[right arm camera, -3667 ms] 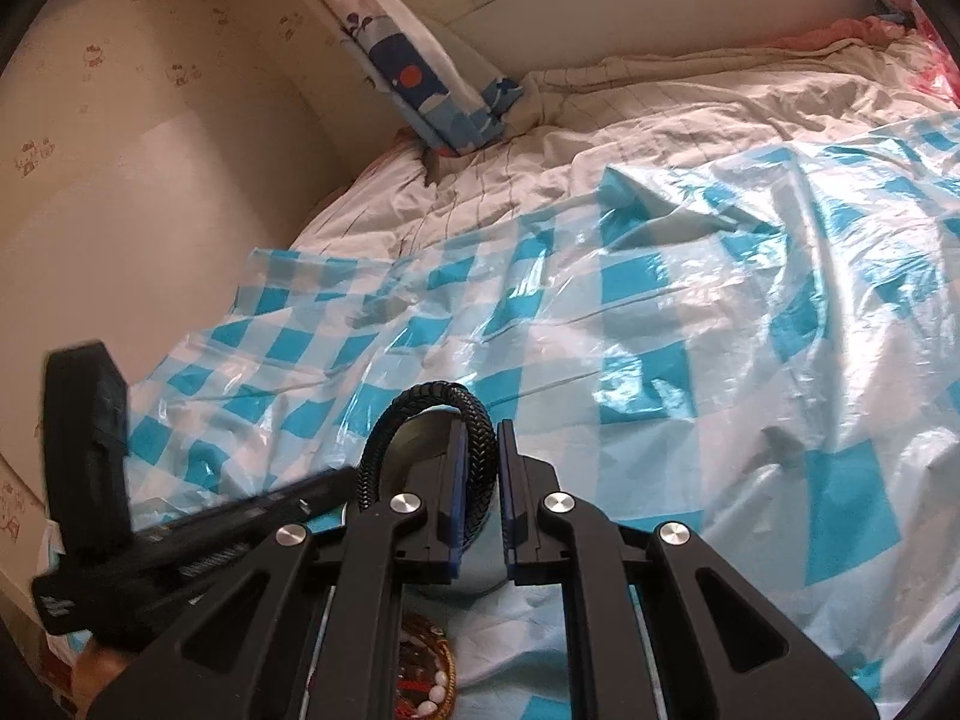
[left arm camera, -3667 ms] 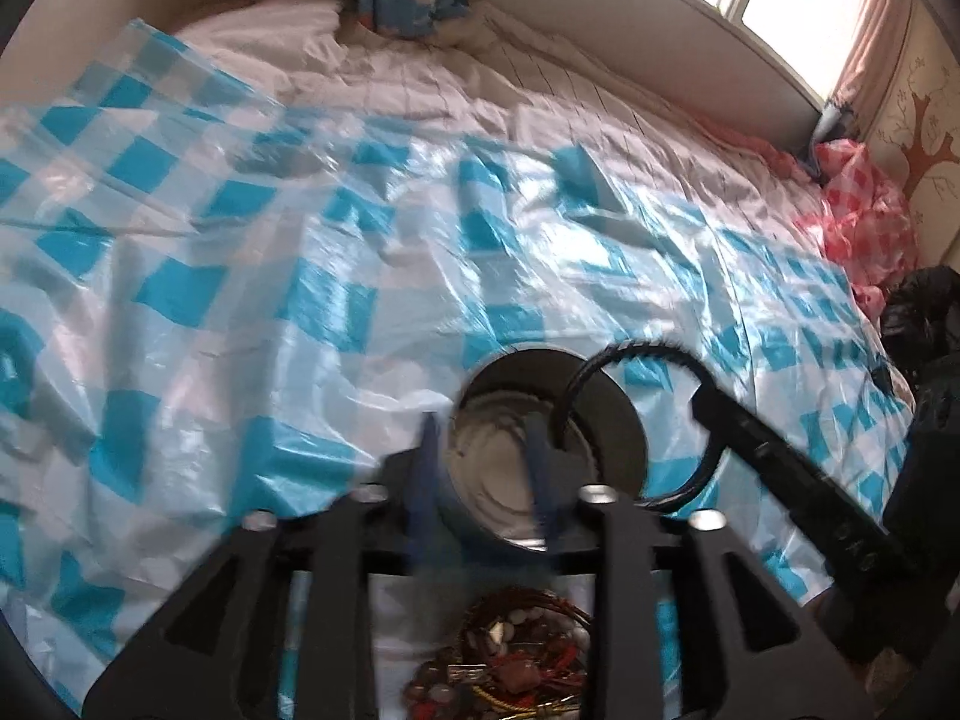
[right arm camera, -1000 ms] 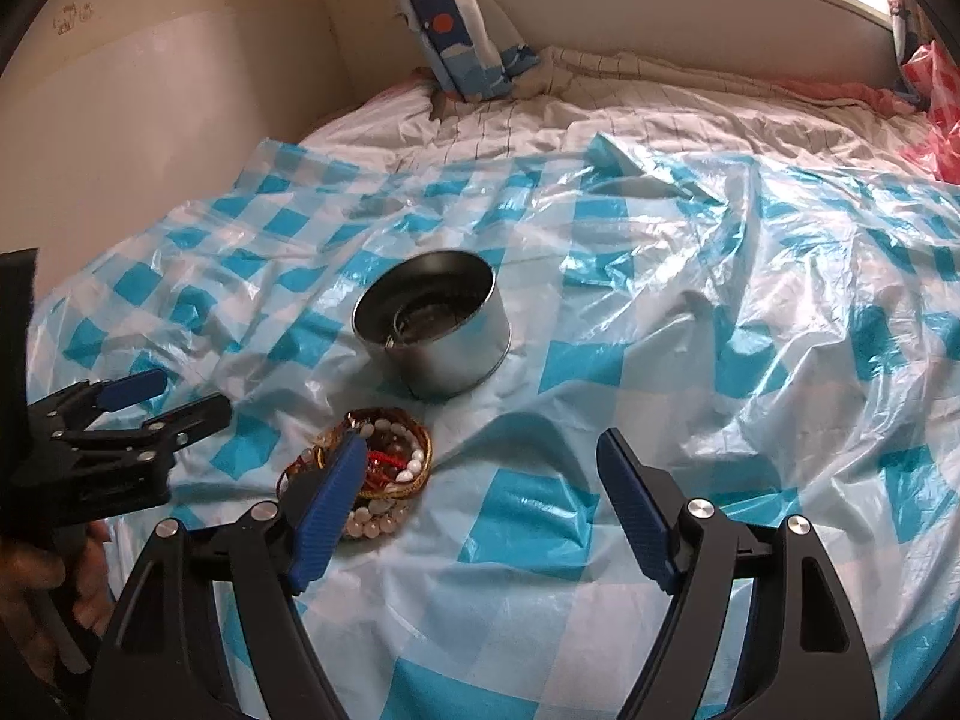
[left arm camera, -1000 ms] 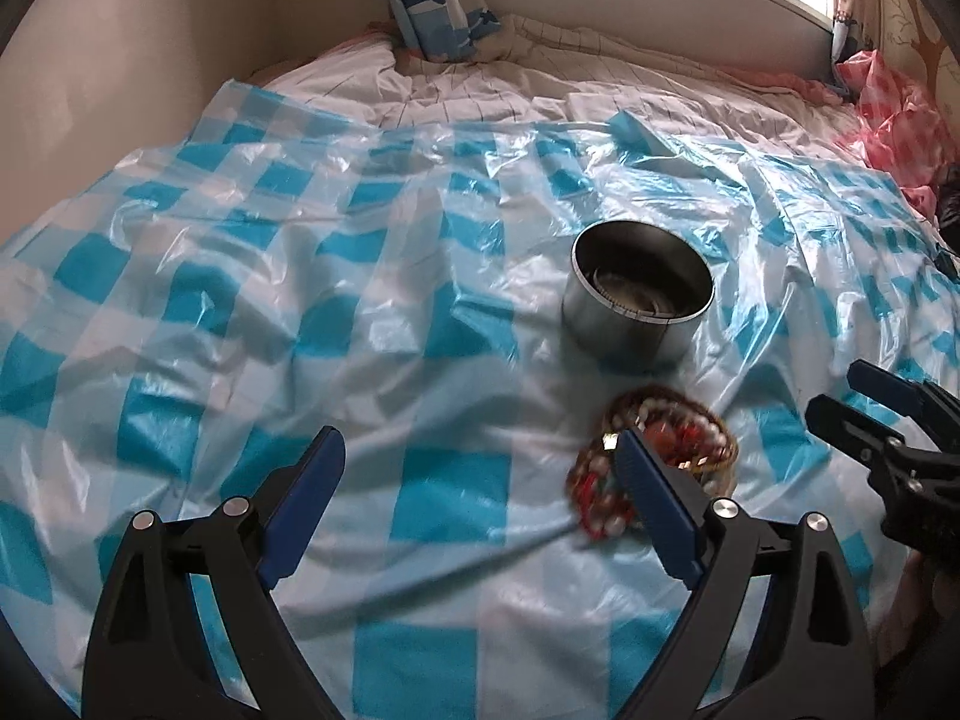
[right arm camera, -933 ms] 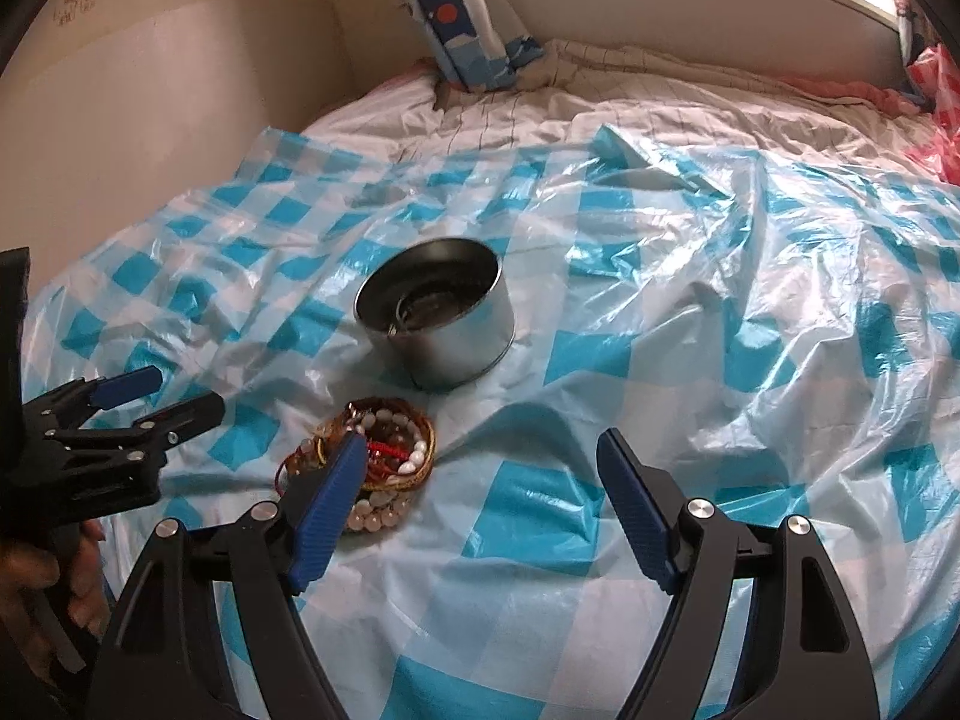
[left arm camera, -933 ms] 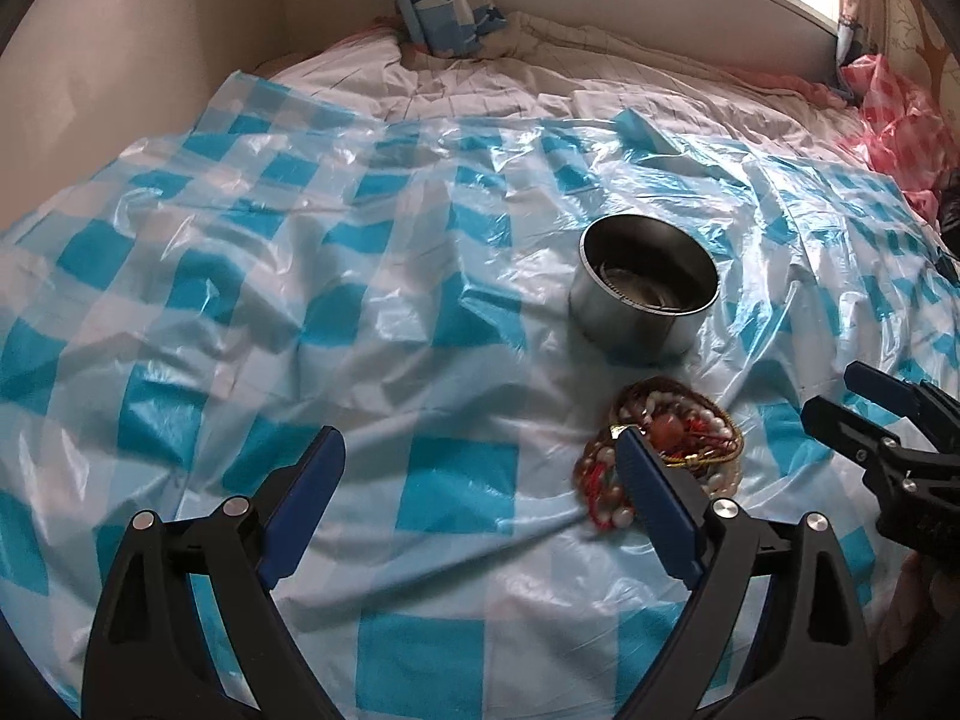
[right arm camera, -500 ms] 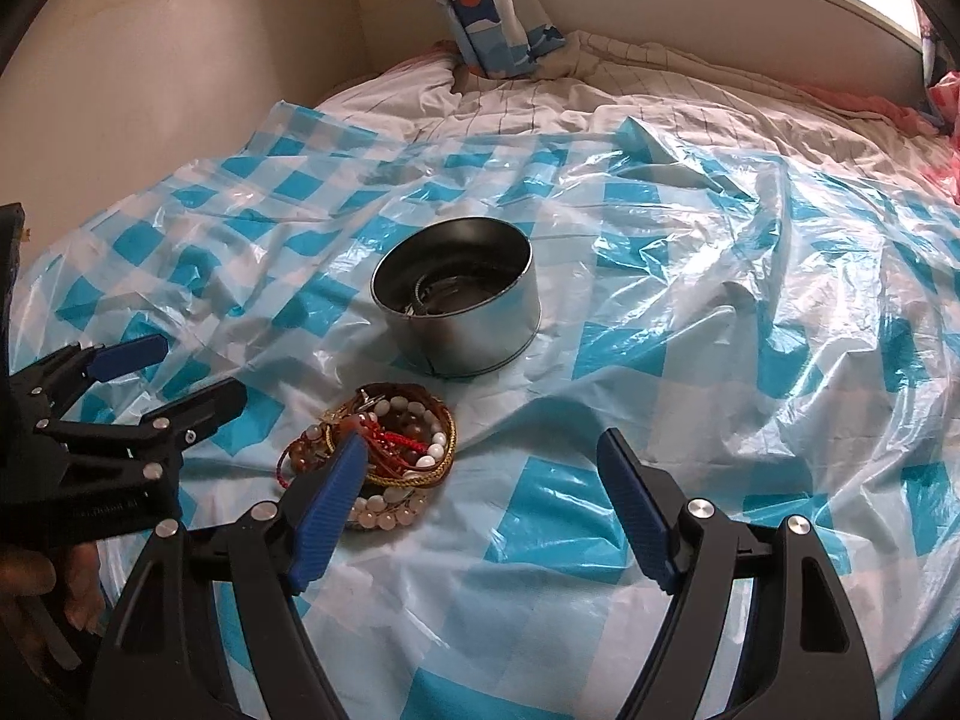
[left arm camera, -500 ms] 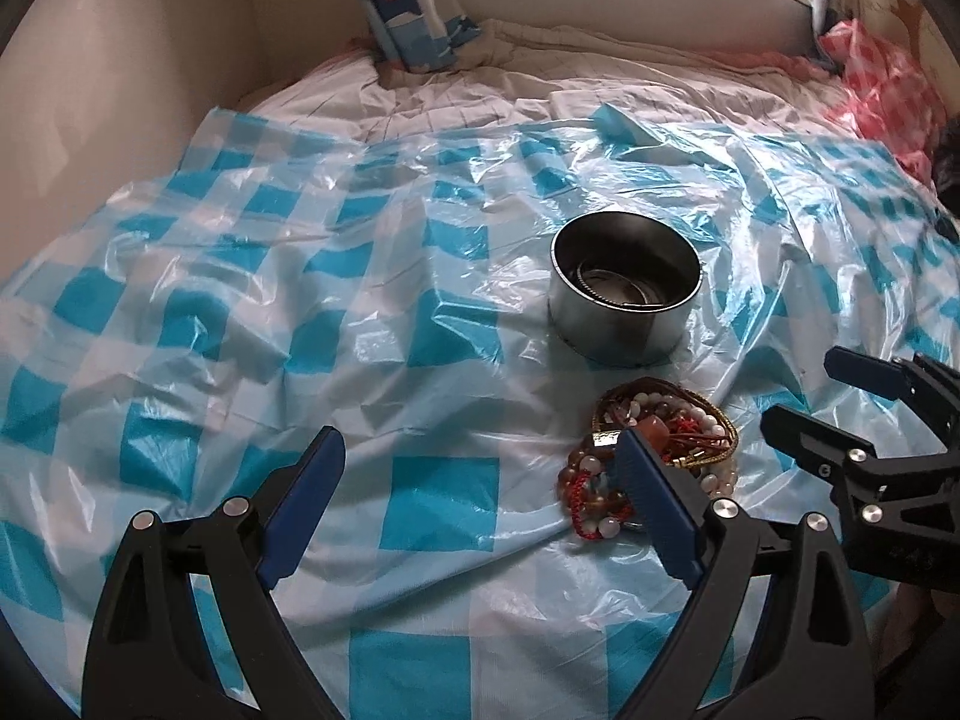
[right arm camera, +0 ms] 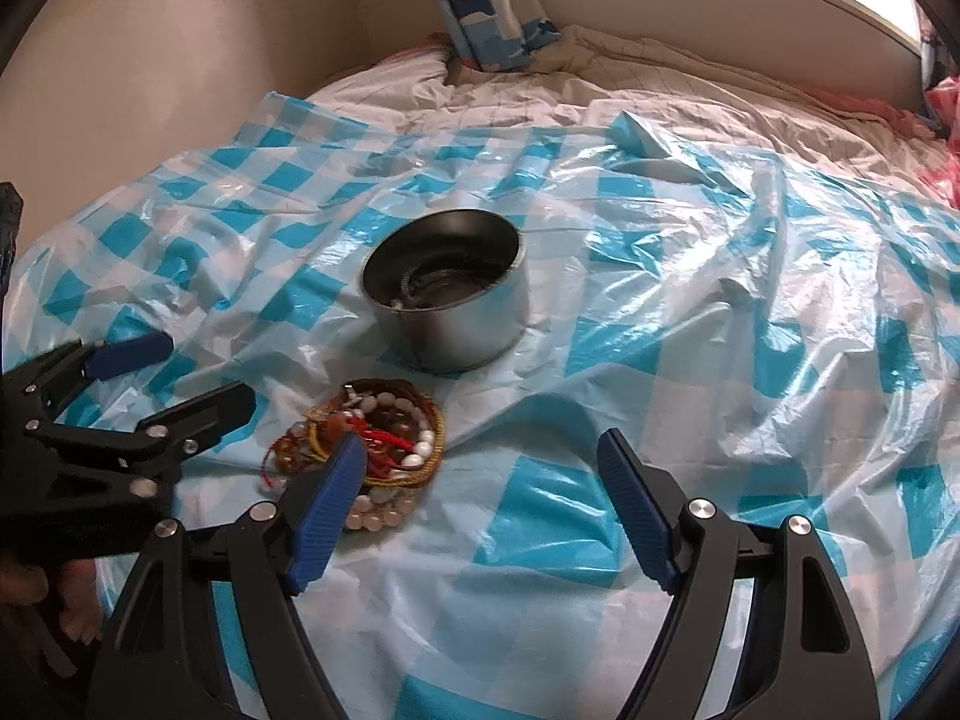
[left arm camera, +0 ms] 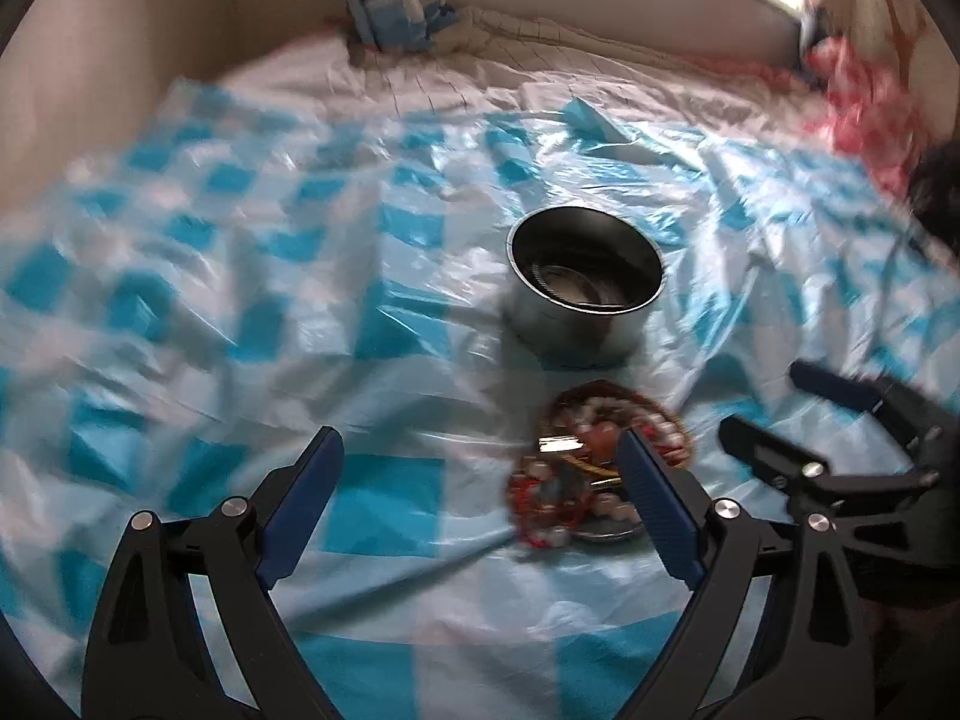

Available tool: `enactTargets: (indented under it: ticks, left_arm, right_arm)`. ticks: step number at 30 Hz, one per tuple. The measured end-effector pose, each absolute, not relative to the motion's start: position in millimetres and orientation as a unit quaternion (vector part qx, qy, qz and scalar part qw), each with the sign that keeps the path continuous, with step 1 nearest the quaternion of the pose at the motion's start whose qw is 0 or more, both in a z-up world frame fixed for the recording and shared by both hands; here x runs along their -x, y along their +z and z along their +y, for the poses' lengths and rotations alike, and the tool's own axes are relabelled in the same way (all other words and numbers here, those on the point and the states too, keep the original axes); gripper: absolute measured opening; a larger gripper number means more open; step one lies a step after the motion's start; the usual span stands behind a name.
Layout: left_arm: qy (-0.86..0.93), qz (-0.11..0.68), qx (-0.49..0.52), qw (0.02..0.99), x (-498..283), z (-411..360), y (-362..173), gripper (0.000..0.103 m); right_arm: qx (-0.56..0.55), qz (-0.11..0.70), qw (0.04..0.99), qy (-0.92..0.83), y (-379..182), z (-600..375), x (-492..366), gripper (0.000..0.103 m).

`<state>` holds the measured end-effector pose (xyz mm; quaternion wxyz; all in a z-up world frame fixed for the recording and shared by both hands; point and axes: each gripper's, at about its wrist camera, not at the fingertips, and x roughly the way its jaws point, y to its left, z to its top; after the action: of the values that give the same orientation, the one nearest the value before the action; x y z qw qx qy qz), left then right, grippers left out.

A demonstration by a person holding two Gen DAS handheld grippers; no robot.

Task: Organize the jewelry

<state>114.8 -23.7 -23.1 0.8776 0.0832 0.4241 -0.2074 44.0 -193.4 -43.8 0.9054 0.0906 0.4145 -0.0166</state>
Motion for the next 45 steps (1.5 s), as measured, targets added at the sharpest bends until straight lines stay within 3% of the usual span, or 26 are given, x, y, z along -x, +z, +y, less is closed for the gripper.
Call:
enactTargets:
  ticks: [9,18,20,22,25,45]
  left_arm:
    - [-0.230,0.454,0.012,0.861,-135,-16,-33,0.087]
    - [-0.221,0.452,-0.060,0.862,-142,-55,-46,0.075]
    - [-0.220,0.467,-0.052,0.855,-146,-57,-53,0.064]
    - [-0.223,0.492,-0.030,0.841,-153,-54,-61,0.021]
    - [-0.239,0.514,0.010,0.824,-159,-46,-65,0.003]
    - [-0.326,0.458,0.133,0.816,-158,-6,-18,0.001]
  right_arm:
    - [-0.117,0.428,0.895,-0.044,-49,-214,-45,0.076]
    - [-0.111,0.439,0.891,-0.033,-52,-209,-46,0.076]
    - [-0.112,0.442,0.890,-0.032,-53,-209,-47,0.076]
    - [-0.113,0.444,0.888,-0.031,-54,-210,-47,0.076]
    - [-0.113,0.447,0.887,-0.029,-55,-209,-48,0.076]
    - [-0.099,0.443,0.891,0.014,-54,-188,-51,0.076]
